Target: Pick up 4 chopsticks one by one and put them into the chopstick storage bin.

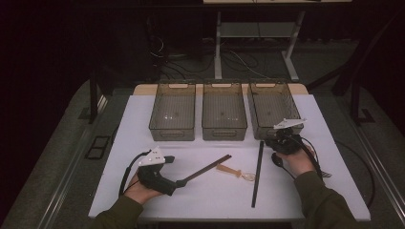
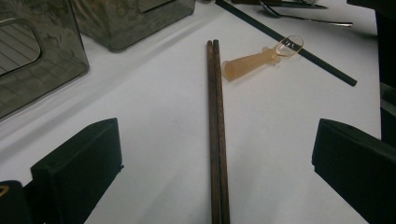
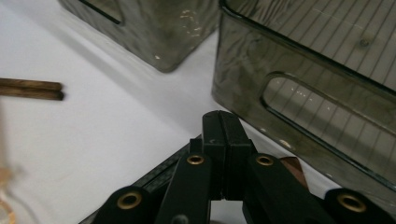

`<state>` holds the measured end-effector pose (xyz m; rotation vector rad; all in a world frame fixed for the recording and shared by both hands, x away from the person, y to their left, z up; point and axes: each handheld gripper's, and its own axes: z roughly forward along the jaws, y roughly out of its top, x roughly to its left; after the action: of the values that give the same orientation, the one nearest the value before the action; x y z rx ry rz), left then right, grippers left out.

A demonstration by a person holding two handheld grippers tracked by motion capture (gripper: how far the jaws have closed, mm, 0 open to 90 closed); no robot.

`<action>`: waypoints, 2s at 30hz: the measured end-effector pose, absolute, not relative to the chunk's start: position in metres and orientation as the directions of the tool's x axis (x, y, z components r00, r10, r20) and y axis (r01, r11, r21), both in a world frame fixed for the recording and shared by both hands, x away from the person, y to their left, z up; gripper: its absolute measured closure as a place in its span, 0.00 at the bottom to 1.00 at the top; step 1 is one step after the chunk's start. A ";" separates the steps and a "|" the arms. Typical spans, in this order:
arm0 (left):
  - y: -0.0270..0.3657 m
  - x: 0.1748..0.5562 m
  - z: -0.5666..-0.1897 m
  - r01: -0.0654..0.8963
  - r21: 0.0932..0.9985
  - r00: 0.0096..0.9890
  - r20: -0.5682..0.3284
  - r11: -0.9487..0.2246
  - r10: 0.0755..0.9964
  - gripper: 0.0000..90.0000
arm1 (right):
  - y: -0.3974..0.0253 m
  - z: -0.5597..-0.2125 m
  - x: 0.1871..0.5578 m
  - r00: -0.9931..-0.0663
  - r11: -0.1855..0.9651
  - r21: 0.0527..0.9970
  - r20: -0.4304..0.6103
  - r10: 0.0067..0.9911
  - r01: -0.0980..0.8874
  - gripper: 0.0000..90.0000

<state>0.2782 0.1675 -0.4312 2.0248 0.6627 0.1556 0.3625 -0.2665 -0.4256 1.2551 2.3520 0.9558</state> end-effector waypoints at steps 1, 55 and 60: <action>0.167 0.278 -0.431 0.390 0.835 0.845 -0.156 -0.389 0.512 0.01 | -0.266 -0.426 0.363 -0.569 0.394 0.682 0.039 0.821 0.616 0.99; 0.165 0.278 -0.433 0.395 0.823 0.850 -0.160 -0.408 0.502 0.01 | -0.229 -0.444 0.378 -0.622 0.466 0.623 0.042 0.782 0.628 0.99; 0.165 0.278 -0.433 0.395 0.824 0.850 -0.159 -0.407 0.502 0.01 | -0.224 -0.444 0.376 -0.637 0.478 0.626 0.039 0.770 0.617 0.99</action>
<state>0.2779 0.1653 -0.4332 2.0473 0.6552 0.1379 0.3763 -0.2244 -0.4441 1.1881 2.4787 0.8977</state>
